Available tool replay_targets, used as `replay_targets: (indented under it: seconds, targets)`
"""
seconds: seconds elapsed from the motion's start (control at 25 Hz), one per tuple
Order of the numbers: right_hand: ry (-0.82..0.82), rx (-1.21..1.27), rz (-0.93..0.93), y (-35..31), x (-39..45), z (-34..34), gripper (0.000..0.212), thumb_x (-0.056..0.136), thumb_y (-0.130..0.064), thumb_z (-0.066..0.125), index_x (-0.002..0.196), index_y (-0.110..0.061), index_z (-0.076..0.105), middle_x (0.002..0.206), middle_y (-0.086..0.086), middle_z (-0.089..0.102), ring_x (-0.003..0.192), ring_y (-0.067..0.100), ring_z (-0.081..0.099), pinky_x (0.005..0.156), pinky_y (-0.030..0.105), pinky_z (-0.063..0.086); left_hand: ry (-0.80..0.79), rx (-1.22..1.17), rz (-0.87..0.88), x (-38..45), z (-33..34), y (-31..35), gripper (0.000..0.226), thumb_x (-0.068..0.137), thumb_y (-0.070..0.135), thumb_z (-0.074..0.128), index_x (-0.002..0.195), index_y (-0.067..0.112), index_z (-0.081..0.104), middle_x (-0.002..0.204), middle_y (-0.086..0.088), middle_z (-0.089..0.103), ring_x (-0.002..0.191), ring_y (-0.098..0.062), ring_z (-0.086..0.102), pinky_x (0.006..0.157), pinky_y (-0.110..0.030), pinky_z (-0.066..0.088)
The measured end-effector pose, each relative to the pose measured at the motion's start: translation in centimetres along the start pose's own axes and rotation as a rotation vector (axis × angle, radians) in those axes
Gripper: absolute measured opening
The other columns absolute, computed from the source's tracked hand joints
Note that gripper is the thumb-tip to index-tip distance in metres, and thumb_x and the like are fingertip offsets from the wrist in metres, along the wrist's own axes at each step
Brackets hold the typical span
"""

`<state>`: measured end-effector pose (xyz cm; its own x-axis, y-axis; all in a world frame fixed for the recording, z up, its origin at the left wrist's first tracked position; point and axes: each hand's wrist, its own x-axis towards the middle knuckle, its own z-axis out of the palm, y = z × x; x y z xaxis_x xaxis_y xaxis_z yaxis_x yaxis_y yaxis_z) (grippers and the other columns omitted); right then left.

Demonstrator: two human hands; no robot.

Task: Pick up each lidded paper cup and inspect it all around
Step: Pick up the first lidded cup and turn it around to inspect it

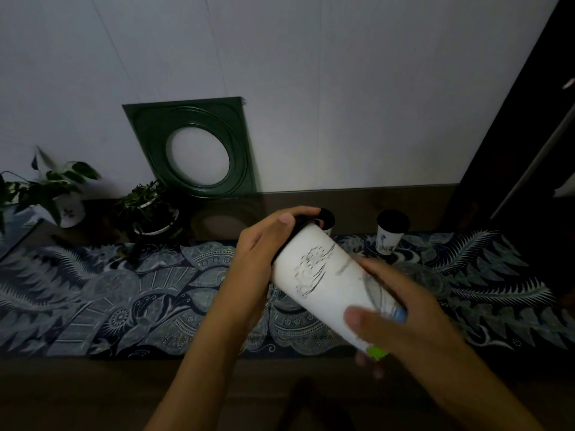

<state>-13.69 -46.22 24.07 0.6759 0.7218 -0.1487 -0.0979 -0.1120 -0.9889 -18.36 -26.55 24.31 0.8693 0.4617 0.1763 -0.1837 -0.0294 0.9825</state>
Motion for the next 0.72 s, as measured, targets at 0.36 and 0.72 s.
replay_targets:
  seconds: [0.36,0.72]
  targets:
    - [0.113,-0.695,-0.295,0.5,-0.1,0.6,0.080,0.060,-0.066,0.065,0.131,-0.067,0.028,0.130,-0.036,0.041,0.115,-0.012,0.048,0.083,0.013,0.045,0.085,-0.041,-0.038,-0.1,-0.2,0.0,0.037,0.090,0.030,0.048,0.102,0.010,0.076,0.104,-0.012,0.078,0.095,-0.022,0.071,0.082,-0.034,0.056]
    - [-0.147,0.173,0.191,-0.7,-0.9,-0.3,0.108,0.003,-0.071,0.084,0.086,-0.006,0.064,0.056,0.024,0.065,0.025,0.008,0.050,0.027,0.015,0.034,0.028,-0.044,0.054,-1.4,-0.6,0.0,0.040,0.095,0.034,0.041,0.116,0.014,0.069,0.116,-0.008,0.073,0.101,-0.025,0.070,0.085,-0.042,0.057]
